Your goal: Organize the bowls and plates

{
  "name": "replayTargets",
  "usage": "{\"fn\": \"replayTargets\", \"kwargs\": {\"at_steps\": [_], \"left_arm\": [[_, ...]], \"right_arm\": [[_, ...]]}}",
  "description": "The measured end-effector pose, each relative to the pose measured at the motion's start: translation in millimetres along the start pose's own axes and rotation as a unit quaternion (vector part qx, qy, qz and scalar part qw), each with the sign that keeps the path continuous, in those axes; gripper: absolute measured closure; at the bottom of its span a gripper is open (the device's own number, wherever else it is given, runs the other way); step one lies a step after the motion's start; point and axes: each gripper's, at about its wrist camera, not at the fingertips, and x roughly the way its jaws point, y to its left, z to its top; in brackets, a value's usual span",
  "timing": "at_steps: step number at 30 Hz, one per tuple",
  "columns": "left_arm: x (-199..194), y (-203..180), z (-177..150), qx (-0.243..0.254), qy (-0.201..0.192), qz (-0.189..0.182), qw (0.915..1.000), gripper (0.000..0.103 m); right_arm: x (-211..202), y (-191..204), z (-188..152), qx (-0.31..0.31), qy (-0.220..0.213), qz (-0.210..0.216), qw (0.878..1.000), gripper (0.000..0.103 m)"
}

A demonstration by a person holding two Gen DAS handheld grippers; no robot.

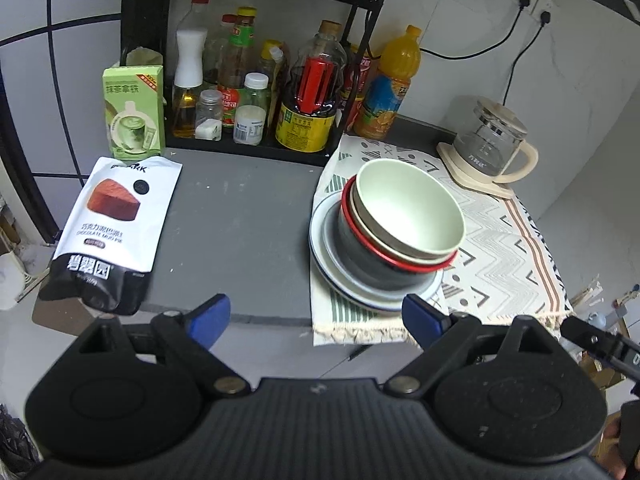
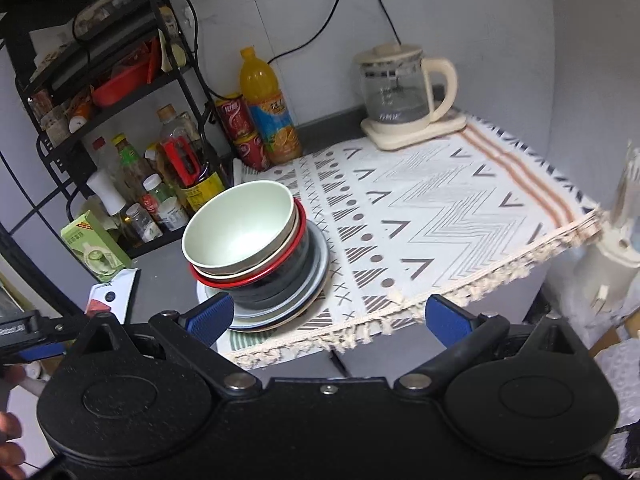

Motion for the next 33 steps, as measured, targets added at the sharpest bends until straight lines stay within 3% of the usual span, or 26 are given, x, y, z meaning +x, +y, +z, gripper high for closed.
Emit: {"fn": "replayTargets", "kwargs": {"at_steps": [13,33], "left_arm": [[-39,13,-44,0.043,-0.034,0.004,0.9985,0.011],[-80,27,-33,0.087,-0.059,0.012,0.9944,0.011]], "right_arm": [[-35,15,-38,-0.013,-0.018,0.015,1.0,0.0],[-64,62,-44,-0.054,-0.038,0.022,0.998,0.0]]}}
